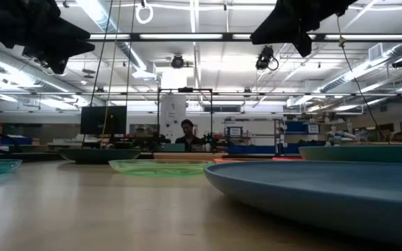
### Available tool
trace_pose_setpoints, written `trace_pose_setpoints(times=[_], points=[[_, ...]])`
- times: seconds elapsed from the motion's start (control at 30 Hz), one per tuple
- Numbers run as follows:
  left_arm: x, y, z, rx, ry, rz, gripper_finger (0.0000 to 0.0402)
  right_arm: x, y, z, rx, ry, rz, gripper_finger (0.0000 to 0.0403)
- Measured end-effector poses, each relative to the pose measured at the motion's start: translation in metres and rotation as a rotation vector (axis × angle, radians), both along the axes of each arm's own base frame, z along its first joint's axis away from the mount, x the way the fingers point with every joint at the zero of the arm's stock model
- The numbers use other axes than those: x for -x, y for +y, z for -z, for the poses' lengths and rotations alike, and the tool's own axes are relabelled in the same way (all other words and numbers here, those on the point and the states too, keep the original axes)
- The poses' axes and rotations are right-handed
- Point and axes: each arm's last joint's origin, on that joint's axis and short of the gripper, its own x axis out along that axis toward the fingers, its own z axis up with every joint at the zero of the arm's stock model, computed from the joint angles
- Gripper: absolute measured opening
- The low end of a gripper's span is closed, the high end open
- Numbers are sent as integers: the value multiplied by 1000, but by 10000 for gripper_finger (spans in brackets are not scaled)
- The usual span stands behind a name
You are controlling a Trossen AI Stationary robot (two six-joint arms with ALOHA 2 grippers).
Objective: Stack plastic plates
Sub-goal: Stack the green plate on the top of the blue plate
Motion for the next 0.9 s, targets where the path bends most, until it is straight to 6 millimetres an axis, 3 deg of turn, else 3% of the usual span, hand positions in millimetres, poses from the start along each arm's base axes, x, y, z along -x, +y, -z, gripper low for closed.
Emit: trace_pose_setpoints(times=[0.17,0.5,0.7,0.9], points=[[-5,-1,2,-90,38,20,146,-4,11,-7,-25,17,-11,45],[-22,-7,3,42,43,104,146,-9,32,-6,-16,139,33,45],[-36,-15,6,17,72,168,146,-12,46,-6,-30,297,24,45],[-43,-22,9,5,98,218,146,-2,62,0,-34,527,-37,44]])
